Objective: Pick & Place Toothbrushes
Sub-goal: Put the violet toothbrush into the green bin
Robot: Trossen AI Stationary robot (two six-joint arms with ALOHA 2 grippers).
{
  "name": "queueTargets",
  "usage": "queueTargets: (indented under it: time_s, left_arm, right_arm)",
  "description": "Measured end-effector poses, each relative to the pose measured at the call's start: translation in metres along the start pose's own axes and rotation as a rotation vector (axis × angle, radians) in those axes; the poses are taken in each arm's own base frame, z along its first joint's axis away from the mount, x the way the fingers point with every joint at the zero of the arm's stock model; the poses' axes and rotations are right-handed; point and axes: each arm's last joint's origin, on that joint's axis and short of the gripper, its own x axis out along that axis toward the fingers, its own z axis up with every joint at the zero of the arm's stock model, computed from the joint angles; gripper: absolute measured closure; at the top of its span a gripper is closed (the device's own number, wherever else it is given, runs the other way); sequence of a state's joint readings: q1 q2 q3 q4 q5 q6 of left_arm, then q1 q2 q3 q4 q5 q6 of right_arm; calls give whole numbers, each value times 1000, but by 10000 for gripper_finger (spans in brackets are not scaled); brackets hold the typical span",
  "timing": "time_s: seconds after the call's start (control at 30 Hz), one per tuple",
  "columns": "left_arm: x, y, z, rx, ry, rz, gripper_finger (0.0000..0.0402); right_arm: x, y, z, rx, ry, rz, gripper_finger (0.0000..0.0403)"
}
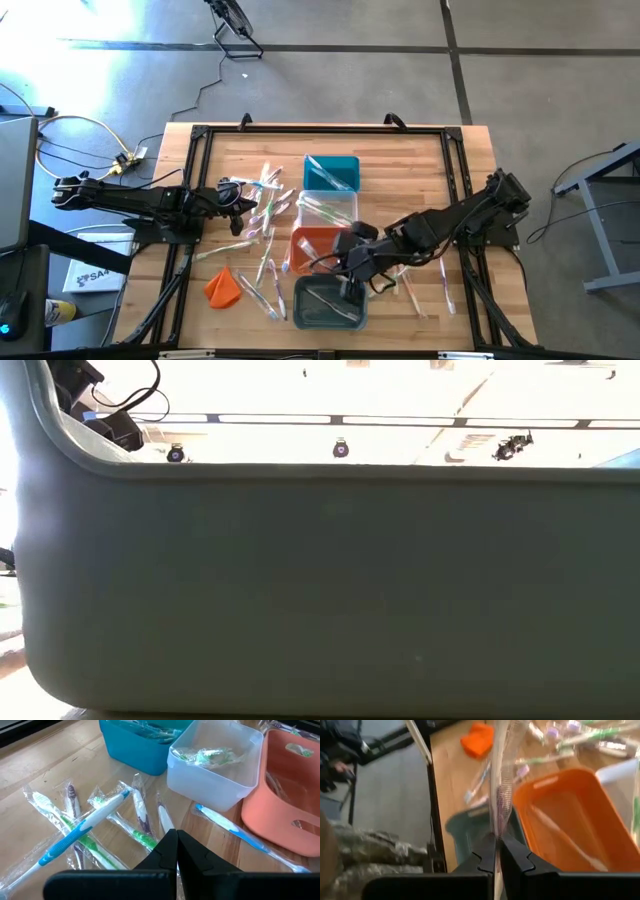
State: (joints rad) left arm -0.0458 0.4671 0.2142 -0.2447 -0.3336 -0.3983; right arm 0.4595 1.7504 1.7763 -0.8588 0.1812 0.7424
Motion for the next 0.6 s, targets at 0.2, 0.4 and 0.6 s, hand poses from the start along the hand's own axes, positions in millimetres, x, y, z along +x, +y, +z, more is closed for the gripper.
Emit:
queueTargets:
  time_s: [0.2,0.4,0.6]
  left_arm:
    - [0,0,0,0,0,-1,401]
    - [0,0,0,0,0,-1,401]
    - [0,0,-1,2,6,0,401]
  right_arm:
    - [7,-1,-15,11,79,-54,399]
    - [30,-1,-31,20,143,-65,399]
    - [62,7,-45,-18,216,-46,399]
